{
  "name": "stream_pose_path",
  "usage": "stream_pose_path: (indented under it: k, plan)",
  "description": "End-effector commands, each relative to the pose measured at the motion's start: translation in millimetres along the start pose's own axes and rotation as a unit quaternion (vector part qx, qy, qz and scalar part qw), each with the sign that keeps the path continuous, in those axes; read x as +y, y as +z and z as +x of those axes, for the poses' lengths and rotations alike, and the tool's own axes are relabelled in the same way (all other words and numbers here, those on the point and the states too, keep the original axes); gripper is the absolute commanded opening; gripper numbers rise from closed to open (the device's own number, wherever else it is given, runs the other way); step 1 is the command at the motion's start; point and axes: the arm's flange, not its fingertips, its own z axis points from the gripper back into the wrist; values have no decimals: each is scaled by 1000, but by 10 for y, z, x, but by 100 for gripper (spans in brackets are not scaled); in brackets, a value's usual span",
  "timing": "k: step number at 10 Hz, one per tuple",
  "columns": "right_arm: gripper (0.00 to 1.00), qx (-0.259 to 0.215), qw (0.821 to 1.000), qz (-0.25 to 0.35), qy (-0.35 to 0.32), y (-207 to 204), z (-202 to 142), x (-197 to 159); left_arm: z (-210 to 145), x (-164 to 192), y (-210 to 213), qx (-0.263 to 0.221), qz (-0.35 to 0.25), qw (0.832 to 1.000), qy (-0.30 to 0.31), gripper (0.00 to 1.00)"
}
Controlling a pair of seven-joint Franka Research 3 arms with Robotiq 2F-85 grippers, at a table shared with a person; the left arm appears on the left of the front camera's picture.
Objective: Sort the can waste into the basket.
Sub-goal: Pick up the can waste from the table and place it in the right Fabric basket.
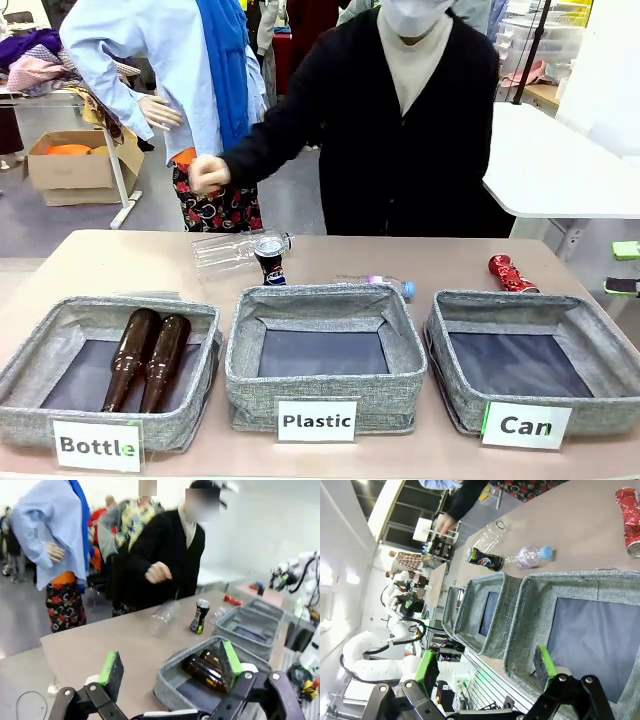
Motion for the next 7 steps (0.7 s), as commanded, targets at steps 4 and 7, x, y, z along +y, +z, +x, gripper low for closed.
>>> stream_pose_path:
  k: [4,7]
  plan:
    - [100,-11,1000,12,13,-7,22,-9,372,-115,-2418,211,19,975,-59,100]
    - [100,-11,1000,12,13,-7,22,-9,2,-243,-3656,259,11,961,-98,100]
